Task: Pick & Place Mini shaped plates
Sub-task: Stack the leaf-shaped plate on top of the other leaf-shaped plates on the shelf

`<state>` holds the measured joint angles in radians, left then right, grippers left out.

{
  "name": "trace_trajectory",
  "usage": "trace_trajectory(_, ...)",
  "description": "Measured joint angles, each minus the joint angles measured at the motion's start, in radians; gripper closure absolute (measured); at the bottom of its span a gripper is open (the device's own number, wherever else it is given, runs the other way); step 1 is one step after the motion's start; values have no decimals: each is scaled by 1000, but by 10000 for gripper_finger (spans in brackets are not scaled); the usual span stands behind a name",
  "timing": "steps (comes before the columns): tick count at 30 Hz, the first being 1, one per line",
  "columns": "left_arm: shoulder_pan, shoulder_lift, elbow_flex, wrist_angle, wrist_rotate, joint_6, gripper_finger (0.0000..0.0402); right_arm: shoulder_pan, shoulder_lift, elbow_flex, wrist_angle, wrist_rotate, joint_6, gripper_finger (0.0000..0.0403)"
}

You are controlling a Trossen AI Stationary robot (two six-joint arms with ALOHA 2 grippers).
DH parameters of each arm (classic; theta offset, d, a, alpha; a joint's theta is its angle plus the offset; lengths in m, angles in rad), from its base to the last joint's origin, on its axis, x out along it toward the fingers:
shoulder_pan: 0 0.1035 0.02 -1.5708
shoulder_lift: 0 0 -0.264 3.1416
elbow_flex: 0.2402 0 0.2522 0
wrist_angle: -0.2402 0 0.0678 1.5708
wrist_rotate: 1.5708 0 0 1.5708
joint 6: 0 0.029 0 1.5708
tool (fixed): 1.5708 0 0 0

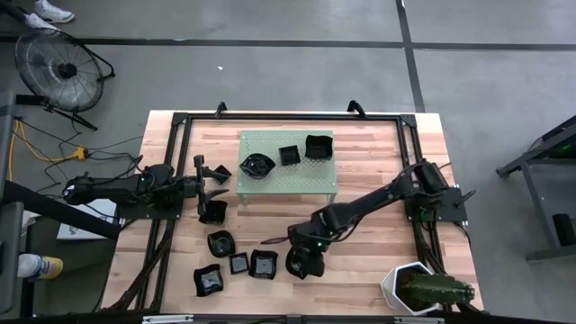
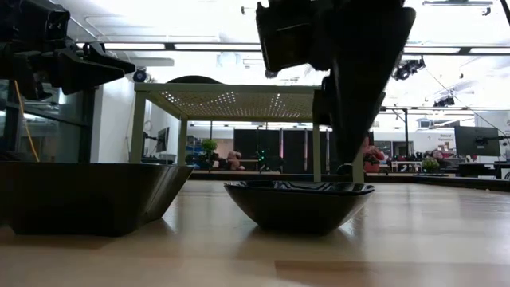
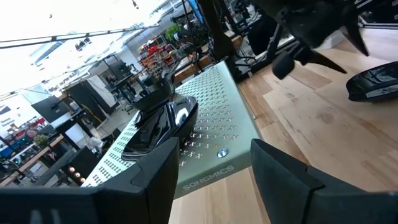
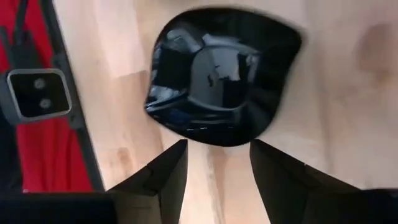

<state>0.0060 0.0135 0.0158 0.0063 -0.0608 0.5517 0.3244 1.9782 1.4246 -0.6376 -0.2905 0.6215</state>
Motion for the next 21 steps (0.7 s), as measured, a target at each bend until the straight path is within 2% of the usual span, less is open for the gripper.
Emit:
trace_trajectory(7,0,0,0,0,0,0,208,-11,-6,-7,6,58,83,233)
trace_trajectory(12,0,0,0,0,0,0,208,-25,3,-8,-18,144,130,233)
trace_trajectory(21,0,0,0,0,0,0,208,-25,34,-8,33,124,134,237)
